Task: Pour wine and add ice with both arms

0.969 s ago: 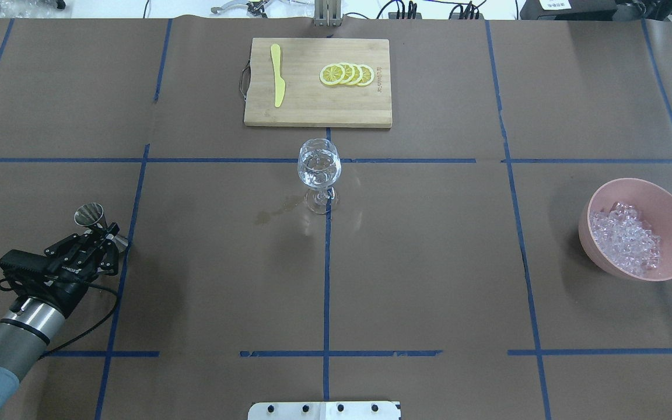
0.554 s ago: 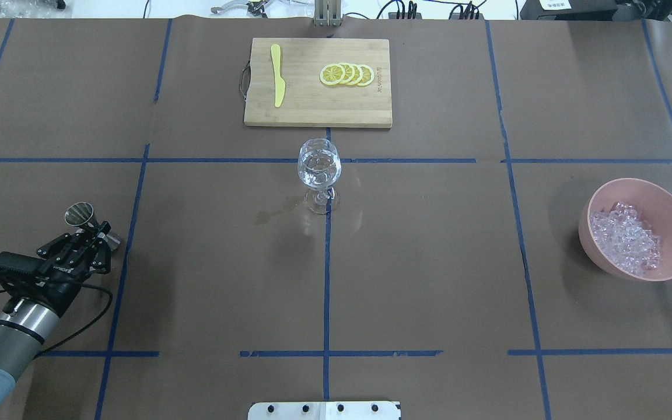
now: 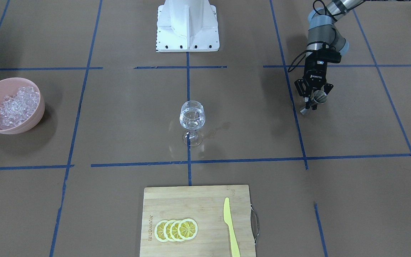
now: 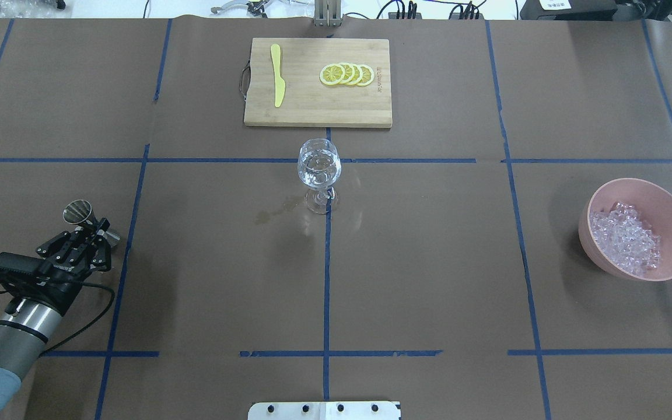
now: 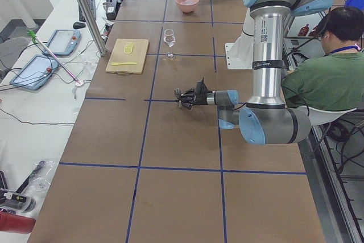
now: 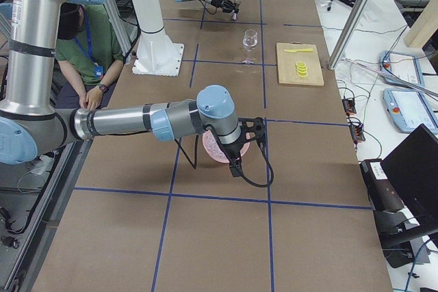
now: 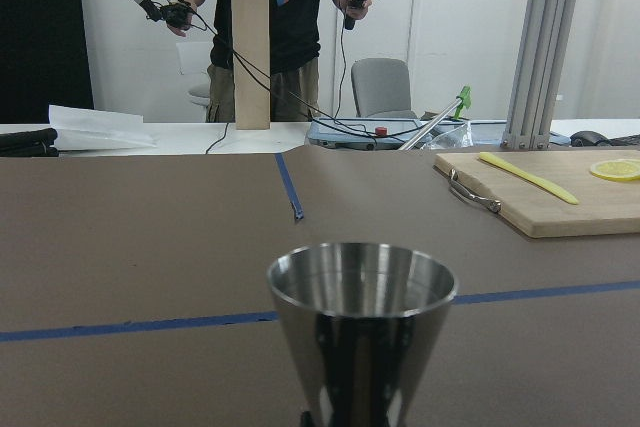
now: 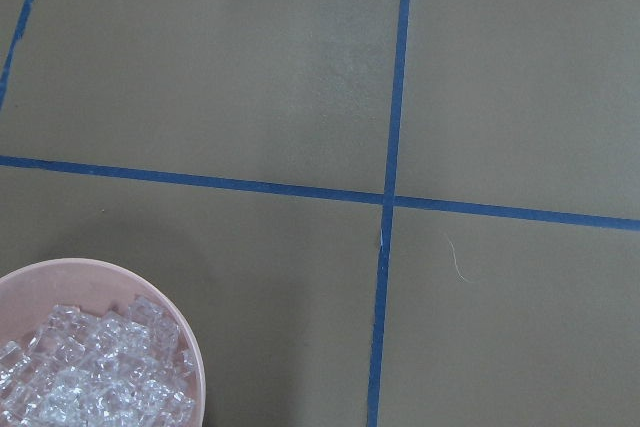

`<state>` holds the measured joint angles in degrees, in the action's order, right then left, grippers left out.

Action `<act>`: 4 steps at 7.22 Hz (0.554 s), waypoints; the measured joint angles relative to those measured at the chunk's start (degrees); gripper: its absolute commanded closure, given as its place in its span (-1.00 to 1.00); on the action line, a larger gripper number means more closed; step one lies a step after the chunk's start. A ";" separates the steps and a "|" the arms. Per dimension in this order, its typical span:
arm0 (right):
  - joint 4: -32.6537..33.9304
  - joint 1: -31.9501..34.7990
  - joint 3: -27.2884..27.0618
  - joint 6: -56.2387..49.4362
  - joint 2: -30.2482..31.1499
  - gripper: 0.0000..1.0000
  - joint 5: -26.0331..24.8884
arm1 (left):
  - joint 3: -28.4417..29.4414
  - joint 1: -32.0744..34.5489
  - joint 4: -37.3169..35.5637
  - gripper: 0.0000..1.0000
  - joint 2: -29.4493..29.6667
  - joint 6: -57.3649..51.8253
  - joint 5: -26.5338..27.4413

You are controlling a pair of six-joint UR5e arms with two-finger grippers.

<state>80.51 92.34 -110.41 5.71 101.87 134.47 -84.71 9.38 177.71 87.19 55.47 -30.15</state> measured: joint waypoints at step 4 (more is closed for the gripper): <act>0.00 0.14 0.02 0.00 0.08 -1.00 0.00 | 1.50 -0.06 -0.20 1.00 1.44 -0.18 0.11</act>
<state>80.51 92.48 -110.39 5.71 101.95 134.47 -83.21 9.32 177.51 88.63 55.30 -30.04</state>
